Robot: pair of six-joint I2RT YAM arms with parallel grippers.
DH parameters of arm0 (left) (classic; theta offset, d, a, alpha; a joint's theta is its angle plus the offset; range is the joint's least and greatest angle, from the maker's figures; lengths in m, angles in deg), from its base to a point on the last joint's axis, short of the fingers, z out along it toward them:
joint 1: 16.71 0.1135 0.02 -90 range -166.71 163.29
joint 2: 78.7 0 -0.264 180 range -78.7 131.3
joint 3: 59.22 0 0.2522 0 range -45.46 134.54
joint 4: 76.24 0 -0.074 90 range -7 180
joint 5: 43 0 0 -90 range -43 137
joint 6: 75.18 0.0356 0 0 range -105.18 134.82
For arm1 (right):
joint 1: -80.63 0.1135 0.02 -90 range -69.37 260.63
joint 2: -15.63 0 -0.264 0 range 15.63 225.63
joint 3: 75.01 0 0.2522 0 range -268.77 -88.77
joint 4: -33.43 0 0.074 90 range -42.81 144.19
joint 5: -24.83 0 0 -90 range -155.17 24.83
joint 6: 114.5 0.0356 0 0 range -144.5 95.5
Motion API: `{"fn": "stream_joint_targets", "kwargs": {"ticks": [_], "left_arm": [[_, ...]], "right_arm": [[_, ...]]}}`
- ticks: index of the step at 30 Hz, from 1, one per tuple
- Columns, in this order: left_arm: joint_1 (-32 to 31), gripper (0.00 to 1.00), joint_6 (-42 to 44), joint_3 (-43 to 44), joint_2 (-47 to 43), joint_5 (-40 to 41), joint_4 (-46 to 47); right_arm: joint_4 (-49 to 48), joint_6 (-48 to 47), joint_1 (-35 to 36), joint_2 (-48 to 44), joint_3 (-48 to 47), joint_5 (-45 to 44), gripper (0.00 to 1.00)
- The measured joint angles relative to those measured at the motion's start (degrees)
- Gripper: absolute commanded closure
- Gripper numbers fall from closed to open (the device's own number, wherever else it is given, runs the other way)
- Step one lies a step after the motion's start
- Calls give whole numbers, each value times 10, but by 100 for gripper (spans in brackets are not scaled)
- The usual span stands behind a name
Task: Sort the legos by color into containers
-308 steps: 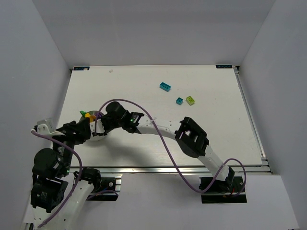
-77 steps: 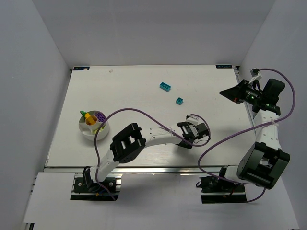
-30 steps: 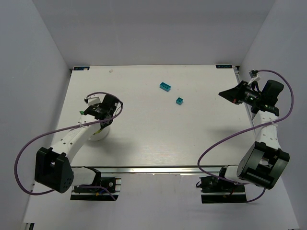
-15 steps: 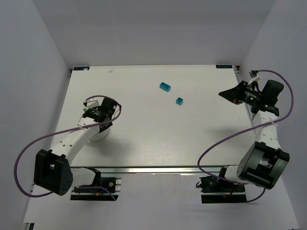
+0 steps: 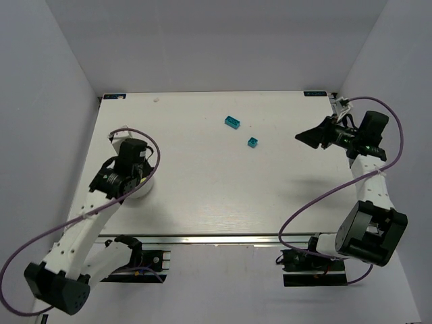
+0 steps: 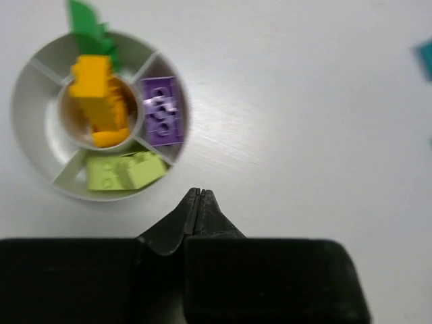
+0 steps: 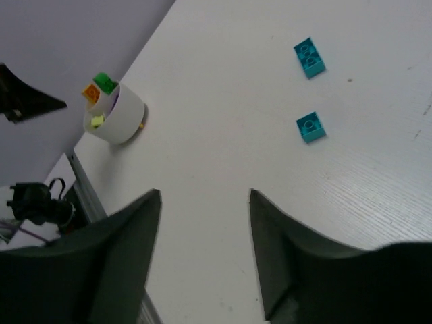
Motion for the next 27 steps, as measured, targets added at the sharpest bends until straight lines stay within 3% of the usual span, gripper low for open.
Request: {"fn": "stream_joint_targets", "kwargs": {"ticks": [2,3,4,5,6,8,13,17,22,27], "left_arm": [[0,92,42,-3,-50,-52,36],[-1,83,66,-8,-72,-87,57],[-1,71,86,-14,-90,-118,75],[-1,37,107,-23,-106,-150,94],[-1,25,128,-32,-118,-181,108],[-1,12,156,-55,-130,-248,140],[-2,10,200,-119,-123,-358,175],[-2,10,215,-148,-141,-396,182],[-2,10,223,-152,-184,-414,188],[-2,9,226,-153,-212,-416,195]], "right_arm": [[21,-53,31,0,-1,-10,28],[40,-84,55,2,-6,-31,25],[59,-115,82,7,-16,-55,23],[78,-148,118,21,-31,-85,21],[95,-177,153,39,-51,-121,16],[124,-228,210,89,-95,-192,11],[169,-301,288,249,-210,-365,11],[214,-333,321,389,-311,-487,11],[250,-364,348,476,-384,-562,11],[269,-381,368,511,-425,-579,13]]}}
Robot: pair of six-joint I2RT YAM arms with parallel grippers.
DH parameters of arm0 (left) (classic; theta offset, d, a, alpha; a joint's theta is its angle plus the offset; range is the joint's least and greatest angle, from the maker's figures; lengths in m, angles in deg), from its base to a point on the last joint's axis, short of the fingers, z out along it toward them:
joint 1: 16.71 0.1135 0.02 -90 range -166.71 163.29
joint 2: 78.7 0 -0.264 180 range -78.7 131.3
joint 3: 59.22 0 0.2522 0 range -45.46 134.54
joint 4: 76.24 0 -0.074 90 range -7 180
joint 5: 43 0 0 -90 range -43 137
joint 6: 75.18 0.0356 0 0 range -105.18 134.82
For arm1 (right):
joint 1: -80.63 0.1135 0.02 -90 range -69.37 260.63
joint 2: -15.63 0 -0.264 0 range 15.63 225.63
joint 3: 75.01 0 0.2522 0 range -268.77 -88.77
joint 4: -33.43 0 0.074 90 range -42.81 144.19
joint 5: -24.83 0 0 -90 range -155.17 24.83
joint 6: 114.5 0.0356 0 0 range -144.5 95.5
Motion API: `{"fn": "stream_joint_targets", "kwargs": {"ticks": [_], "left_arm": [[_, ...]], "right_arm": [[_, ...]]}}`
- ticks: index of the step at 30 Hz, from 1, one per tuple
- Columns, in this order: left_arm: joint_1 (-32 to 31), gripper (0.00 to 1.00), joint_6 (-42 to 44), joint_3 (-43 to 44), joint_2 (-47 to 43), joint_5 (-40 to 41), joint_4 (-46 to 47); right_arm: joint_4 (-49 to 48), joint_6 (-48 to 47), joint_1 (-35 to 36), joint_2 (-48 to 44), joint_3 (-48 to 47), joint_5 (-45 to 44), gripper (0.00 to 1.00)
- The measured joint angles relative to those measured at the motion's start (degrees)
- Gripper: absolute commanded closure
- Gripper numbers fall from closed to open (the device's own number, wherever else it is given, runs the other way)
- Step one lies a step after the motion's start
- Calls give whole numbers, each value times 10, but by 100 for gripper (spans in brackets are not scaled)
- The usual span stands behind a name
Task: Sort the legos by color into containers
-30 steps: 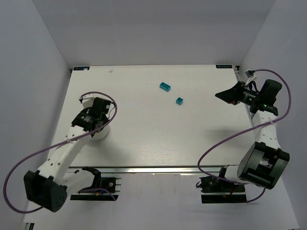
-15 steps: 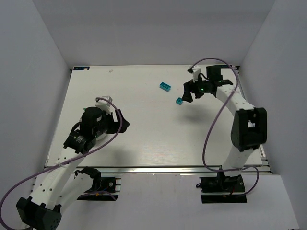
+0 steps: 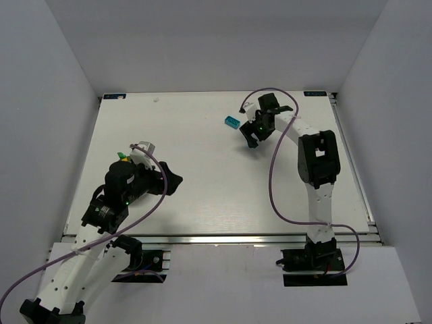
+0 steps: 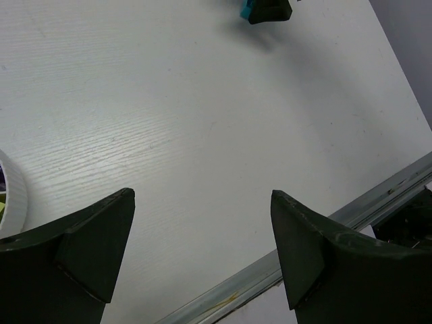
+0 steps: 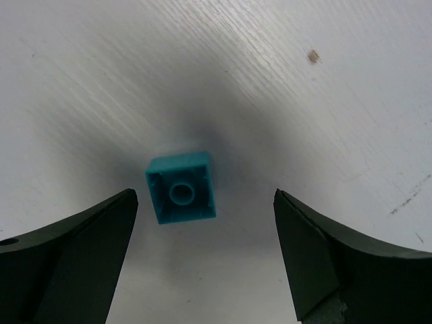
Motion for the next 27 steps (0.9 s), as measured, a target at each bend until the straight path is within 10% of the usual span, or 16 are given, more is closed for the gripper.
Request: {"fn": "stream_joint_targets", "kwargs": {"ticks": [5,21,27], "left_arm": [[0,8,1,-3,-10,0,2],[0,7,0,-5,-26,5,2],[0,7,-15,-5,-32,-4,4]], "right_arm": [[9,-6,12,6,-8,0,20],[31,-43,12,20,-21,41,85],[58,-123,23,-34,30,153,90]]}}
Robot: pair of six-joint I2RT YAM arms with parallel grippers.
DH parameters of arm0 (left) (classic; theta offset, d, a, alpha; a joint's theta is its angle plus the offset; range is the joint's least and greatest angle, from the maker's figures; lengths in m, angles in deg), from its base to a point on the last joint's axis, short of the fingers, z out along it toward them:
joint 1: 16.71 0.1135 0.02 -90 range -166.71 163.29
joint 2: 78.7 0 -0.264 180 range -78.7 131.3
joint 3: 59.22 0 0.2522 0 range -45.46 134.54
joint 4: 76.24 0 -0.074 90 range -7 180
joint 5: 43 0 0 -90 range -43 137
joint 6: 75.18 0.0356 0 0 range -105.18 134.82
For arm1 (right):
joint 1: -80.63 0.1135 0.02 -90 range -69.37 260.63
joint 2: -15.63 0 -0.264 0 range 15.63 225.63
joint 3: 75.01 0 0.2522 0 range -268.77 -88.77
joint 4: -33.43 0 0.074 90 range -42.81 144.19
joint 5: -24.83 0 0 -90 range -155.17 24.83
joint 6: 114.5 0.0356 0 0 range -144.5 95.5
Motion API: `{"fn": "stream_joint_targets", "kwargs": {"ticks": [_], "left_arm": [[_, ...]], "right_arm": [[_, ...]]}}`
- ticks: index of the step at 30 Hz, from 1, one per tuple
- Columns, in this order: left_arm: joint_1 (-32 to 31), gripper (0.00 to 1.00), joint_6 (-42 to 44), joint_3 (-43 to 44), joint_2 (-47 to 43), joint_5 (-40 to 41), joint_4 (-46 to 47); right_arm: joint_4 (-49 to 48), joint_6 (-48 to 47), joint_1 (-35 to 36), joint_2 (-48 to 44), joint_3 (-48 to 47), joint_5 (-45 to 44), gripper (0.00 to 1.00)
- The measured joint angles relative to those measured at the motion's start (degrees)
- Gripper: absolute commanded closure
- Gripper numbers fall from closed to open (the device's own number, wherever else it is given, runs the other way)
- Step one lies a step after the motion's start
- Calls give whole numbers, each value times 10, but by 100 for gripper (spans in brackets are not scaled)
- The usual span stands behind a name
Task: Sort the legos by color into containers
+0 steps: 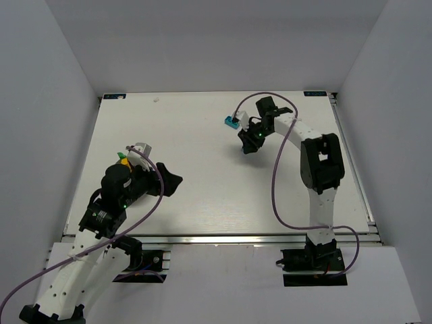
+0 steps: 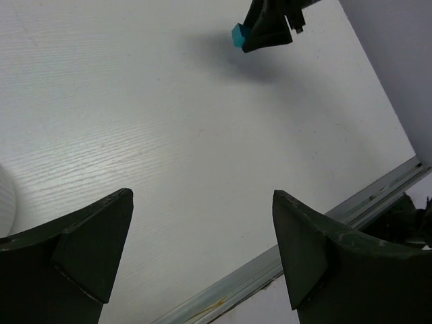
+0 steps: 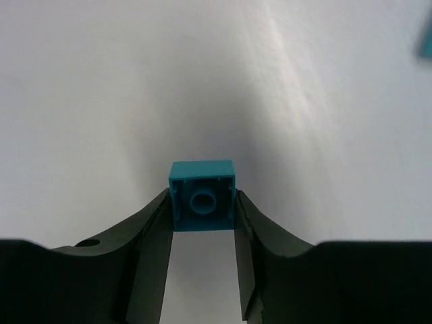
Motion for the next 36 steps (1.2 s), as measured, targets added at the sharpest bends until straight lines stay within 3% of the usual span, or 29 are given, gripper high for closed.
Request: {"fn": "stream_joint_targets", "kwargs": {"ticks": [6,12,24,34,36], "left_arm": [[1,16,-80,-33,22,-17,43],[2,15,-186,-85,62,-48,111],[2,15,-276,-88,84,-105,208],[2,21,-300,-94,82,-115,221],[2,26,-303,-95,82,-115,220]], "right_arm": [[12,-67,91,-168,75,137,93],[-33,-59,196,-267,106,209,94],[-69,-44,273,-278,143,140,94],[-93,-17,316,-278,142,101,94],[-94,-13,327,-278,139,97,94]]}}
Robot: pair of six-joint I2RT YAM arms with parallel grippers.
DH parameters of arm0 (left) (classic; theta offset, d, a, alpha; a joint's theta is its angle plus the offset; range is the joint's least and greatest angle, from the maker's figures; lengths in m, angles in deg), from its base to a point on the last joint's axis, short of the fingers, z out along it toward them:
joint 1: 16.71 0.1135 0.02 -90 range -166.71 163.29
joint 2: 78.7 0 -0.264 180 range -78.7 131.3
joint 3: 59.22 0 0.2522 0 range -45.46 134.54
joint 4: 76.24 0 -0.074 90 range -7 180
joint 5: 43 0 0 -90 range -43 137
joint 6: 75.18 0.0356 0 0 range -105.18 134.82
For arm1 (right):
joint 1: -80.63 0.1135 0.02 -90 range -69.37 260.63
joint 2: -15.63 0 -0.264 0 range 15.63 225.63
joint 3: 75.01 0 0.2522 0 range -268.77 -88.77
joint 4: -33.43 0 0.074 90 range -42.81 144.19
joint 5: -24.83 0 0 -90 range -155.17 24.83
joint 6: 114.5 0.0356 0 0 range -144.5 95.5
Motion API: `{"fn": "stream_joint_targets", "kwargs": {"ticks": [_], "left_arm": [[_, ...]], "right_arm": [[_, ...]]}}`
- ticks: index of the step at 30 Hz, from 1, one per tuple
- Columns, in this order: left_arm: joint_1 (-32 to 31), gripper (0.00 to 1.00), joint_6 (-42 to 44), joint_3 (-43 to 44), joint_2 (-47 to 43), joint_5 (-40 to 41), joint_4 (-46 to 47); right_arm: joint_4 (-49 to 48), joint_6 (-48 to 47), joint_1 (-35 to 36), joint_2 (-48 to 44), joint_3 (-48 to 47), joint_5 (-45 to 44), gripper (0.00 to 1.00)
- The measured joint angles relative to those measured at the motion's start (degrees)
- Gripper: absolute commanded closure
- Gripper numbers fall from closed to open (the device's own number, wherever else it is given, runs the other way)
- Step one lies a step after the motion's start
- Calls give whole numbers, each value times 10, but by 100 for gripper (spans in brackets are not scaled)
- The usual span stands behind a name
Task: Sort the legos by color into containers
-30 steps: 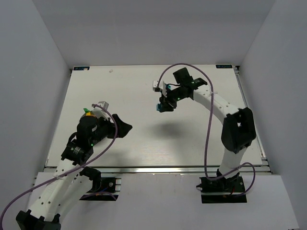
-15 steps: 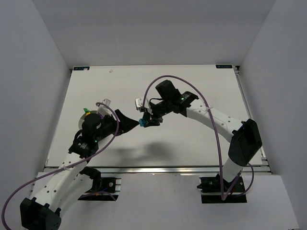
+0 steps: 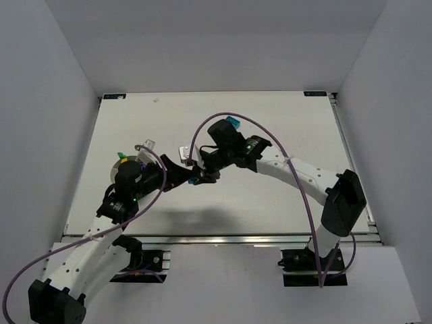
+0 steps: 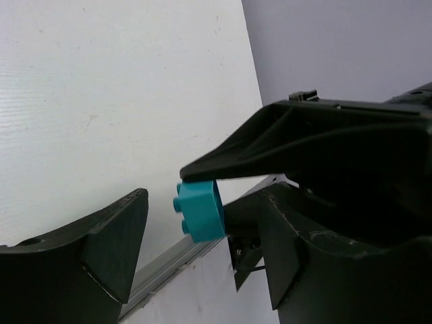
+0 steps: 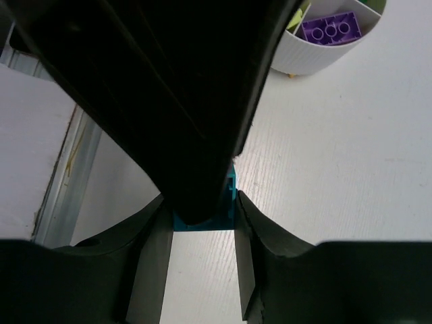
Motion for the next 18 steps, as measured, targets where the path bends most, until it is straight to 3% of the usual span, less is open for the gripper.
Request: {"fn": "stream_joint_targets", "kwargs": {"ticks": [3,4,5,8,11,12,13,18], "left_arm": [[0,39,-2,0,0,4,0],[0,45,-3,0,0,6,0],[0,60,-5,0,0,6,0],[0,74,-3,-2,0,9,1],[0,87,-5,-3,0,10,2],[1,92,-5,-3,0,10,2],[1,94,-5,-3,0,10,2],[0,99,4,-2,-1,17,-18]], "right_arm": [[-2,5,12,0,-4,-3,94],[-2,6,14,0,-4,-3,94],[-2,7,17,0,-5,-7,94],[-1,10,19,0,-5,-15,88],[-2,13,19,0,-5,-23,64],[-3,15,20,0,-5,-26,42],[-3,21,20,0,-5,-28,33],[-22,32,20,-4,-3,-46,11]]}}
